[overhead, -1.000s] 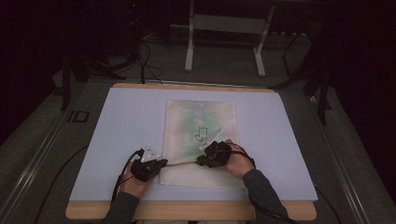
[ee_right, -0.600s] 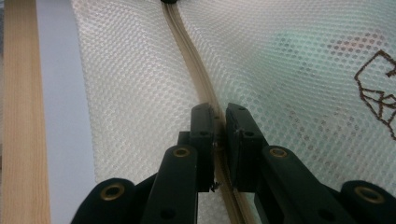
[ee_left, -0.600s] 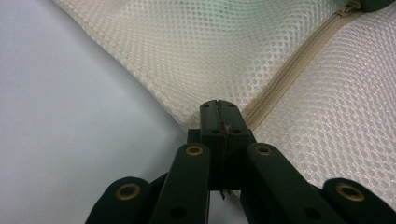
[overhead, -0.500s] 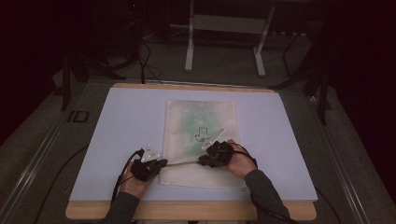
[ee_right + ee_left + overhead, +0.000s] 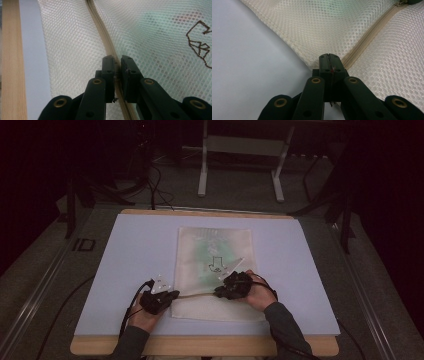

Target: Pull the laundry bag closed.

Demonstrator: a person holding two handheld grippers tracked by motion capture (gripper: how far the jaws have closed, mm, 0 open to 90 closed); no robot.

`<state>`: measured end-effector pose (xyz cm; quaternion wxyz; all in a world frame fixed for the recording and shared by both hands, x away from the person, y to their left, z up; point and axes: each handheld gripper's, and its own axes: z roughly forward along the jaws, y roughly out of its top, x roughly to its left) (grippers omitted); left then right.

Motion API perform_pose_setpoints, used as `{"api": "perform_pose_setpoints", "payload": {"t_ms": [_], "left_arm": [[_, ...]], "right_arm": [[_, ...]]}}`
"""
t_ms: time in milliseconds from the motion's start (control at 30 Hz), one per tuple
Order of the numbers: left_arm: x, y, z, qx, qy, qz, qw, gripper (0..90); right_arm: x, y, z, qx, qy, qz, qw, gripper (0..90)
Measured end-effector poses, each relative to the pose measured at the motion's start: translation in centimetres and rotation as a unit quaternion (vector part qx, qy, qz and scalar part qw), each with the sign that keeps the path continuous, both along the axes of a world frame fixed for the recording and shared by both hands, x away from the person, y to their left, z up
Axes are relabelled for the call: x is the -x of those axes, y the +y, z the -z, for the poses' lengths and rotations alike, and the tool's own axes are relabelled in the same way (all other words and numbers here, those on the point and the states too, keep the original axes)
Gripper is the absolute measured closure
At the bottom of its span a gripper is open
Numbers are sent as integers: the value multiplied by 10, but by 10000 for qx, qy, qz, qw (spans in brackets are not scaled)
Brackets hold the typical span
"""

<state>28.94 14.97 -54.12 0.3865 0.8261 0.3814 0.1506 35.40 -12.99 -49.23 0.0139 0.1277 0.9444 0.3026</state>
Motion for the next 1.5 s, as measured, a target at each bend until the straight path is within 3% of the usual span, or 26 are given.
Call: {"api": "perform_pose_setpoints", "payload": {"t_ms": [1500], "left_arm": [[0, 1, 0, 13, 14, 5, 10000, 896]], "right_arm": [[0, -25, 2, -78, 50, 191, 9998, 823]]}}
